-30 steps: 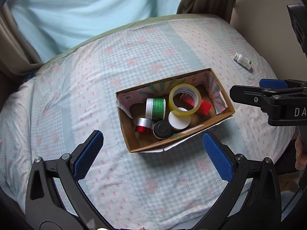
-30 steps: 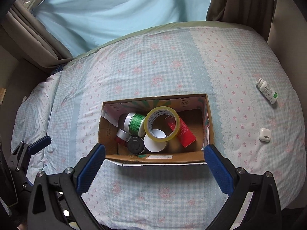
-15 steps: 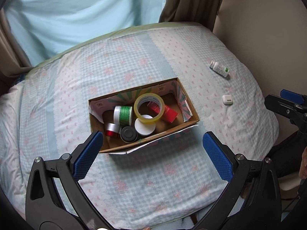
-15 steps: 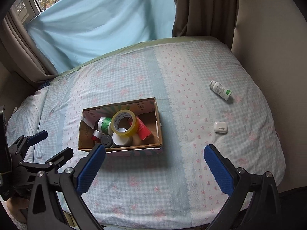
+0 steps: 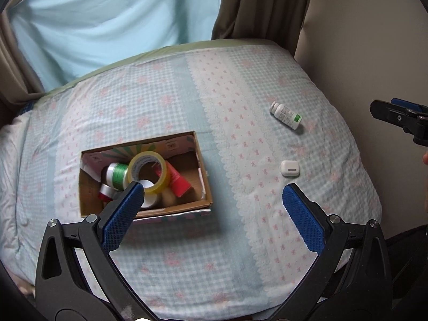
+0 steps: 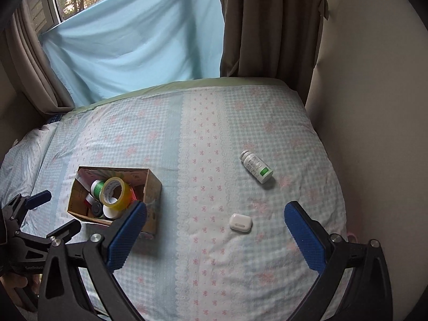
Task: Organize rigid objects
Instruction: 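Grasp white earbud case with left tool while right tool grasps white pill bottle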
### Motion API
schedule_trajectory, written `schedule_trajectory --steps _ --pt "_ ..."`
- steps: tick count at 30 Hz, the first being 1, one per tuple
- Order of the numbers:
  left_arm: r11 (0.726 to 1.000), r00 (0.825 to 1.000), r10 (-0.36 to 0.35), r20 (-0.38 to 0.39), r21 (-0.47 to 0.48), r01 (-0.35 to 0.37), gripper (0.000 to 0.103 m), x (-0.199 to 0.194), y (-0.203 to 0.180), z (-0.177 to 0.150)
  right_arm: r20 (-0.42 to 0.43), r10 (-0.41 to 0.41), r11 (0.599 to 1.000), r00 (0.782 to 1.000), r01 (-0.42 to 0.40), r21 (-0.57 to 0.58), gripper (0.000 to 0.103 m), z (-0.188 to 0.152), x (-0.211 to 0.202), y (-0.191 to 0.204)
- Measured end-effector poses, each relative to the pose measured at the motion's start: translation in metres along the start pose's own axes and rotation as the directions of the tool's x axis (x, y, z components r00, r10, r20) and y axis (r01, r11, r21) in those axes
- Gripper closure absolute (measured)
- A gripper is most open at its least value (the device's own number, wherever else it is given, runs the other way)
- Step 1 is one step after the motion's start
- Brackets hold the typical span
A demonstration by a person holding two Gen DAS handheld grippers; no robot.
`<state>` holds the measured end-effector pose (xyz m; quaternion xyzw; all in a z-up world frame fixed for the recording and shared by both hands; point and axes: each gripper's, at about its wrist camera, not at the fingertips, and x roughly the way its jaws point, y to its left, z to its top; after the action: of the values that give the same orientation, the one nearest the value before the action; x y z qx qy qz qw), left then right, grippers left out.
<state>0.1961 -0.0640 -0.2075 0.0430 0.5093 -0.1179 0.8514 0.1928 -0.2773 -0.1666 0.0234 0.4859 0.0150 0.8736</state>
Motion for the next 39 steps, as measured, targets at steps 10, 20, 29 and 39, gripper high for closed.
schedule_trajectory --steps 10,20,29,39 --pt "0.998 0.989 -0.023 -0.144 -0.063 0.014 0.0 0.104 -0.112 0.011 -0.114 0.052 0.974 0.992 -0.075 -0.215 0.001 0.047 0.097 -0.098" --pt "0.992 0.947 -0.094 -0.307 -0.112 0.062 0.003 0.242 -0.169 0.005 -0.277 0.06 0.889 0.959 -0.178 -0.421 0.001 0.052 0.233 -0.117" --pt "0.991 0.905 -0.093 -0.415 -0.127 0.044 0.017 0.321 -0.185 -0.012 -0.382 0.035 0.833 0.923 -0.238 -0.499 0.002 0.045 0.325 -0.112" --pt "0.989 0.898 -0.095 -0.43 -0.144 0.036 0.028 0.345 -0.199 -0.016 -0.465 0.035 0.814 0.885 -0.295 -0.501 0.019 0.035 0.369 -0.096"
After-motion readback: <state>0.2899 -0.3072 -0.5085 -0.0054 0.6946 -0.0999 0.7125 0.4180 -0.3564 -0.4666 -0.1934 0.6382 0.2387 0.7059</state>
